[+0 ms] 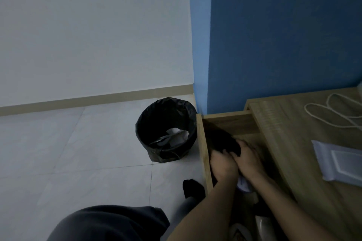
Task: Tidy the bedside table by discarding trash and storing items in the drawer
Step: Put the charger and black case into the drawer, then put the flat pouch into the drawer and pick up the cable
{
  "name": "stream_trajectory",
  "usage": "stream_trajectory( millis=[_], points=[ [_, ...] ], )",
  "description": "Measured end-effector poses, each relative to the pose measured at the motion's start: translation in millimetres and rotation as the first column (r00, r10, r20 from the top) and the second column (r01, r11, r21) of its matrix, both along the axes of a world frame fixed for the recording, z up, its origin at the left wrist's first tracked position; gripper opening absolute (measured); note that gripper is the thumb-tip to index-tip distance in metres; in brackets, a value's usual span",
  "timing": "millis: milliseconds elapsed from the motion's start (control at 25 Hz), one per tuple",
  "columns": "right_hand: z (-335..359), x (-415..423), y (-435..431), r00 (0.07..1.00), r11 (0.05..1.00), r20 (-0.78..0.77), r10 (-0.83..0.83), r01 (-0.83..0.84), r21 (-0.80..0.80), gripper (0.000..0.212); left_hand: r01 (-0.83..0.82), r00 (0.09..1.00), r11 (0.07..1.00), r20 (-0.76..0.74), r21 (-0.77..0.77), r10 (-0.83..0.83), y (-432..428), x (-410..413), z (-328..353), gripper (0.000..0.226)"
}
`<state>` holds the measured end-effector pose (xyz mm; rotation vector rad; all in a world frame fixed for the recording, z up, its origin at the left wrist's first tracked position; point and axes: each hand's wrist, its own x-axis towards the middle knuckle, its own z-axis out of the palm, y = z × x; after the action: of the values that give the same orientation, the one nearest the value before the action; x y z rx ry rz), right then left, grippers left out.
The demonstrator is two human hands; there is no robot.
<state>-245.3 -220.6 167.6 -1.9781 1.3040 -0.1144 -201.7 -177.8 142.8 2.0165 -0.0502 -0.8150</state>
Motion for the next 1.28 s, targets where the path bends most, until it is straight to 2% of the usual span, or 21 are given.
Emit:
stream_trajectory(
  millis=[120, 200, 320, 360, 400, 480, 560, 640, 720, 840, 1000, 1080, 1160, 1280],
  points=[
    [40.8, -12.7, 9.4, 0.993, 0.971, 0.089, 0.083, -0.06, -0.232, 0.045, -0.034, 0.981, 0.995, 0.189, -0.099, 0.052, -4.6, 0.6, 22.9, 0.028],
    [70.9, -34.7, 8.5, 0.98, 0.921, 0.178, 0.092, -0.016, -0.39, 0.043, 0.056, 0.948, 0.985, 0.318, -0.166, -0.001, -9.5, -10.4, 51.9, 0.025],
    [96.2, -88.4, -8.2, 0.966, 0.83, 0.246, -0.077, 0.198, -0.521, 0.034, 0.344, 0.837, 0.926, 0.499, -0.157, -0.226, -16.2, -45.2, 93.2, 0.032],
    [99.9, -113.4, -15.6, 0.953, 0.797, 0.255, -0.166, 0.282, -0.534, 0.031, 0.49, 0.756, 0.86, 0.559, -0.139, -0.34, -19.4, -60.2, 104.9, 0.035],
    [102.5, -140.4, -22.3, 0.933, 0.769, 0.253, -0.255, 0.355, -0.532, 0.029, 0.642, 0.631, 0.762, 0.621, -0.081, -0.465, -23.4, -76.9, 115.0, 0.037],
    [97.2, -185.7, -30.1, 0.902, 0.761, 0.187, -0.389, 0.429, -0.486, 0.033, 0.837, 0.372, 0.539, 0.623, 0.095, -0.687, -29.1, -106.0, 120.9, 0.046],
    [85.6, -223.9, -32.0, 0.897, 0.779, 0.107, -0.429, 0.428, -0.459, 0.041, 0.896, 0.176, 0.35, 0.505, 0.273, -0.845, -31.2, -127.6, 114.5, 0.056],
    [69.2, -248.4, -30.0, 0.907, 0.826, -0.001, -0.422, 0.384, -0.412, 0.047, 0.879, 0.087, 0.267, 0.418, 0.395, -0.904, -30.2, -138.8, 105.4, 0.06],
    [53.1, -262.5, -28.2, 0.925, 0.867, -0.1, -0.367, 0.301, -0.398, 0.05, 0.843, 0.066, 0.274, 0.416, 0.463, -0.907, -28.4, -141.4, 103.7, 0.059],
    [45.4, -267.4, -28.0, 0.925, 0.862, -0.144, -0.352, 0.261, -0.434, 0.053, 0.786, 0.019, 0.309, 0.48, 0.535, -0.877, -27.7, -142.2, 110.5, 0.054],
    [38.5, -262.1, -24.4, 0.91, 0.847, -0.154, -0.384, 0.281, -0.451, 0.053, 0.816, -0.012, 0.253, 0.452, 0.52, -0.892, -35.5, -144.0, 112.3, 0.063],
    [28.4, -261.1, -20.1, 0.906, 0.825, -0.138, -0.4, 0.291, -0.484, 0.052, 0.831, 0.002, 0.241, 0.431, 0.501, -0.902, -38.9, -143.1, 111.0, 0.063],
    [25.1, -259.2, -16.0, 0.908, 0.855, -0.154, -0.389, 0.293, -0.428, 0.062, 0.825, 0.033, 0.29, 0.471, 0.485, -0.882, -39.1, -144.8, 109.5, 0.061],
    [33.3, -255.1, -11.7, 0.9, 0.835, -0.174, -0.4, 0.279, -0.475, 0.063, 0.823, 0.089, 0.357, 0.52, 0.442, -0.849, -39.3, -147.7, 109.5, 0.056]
  ],
)
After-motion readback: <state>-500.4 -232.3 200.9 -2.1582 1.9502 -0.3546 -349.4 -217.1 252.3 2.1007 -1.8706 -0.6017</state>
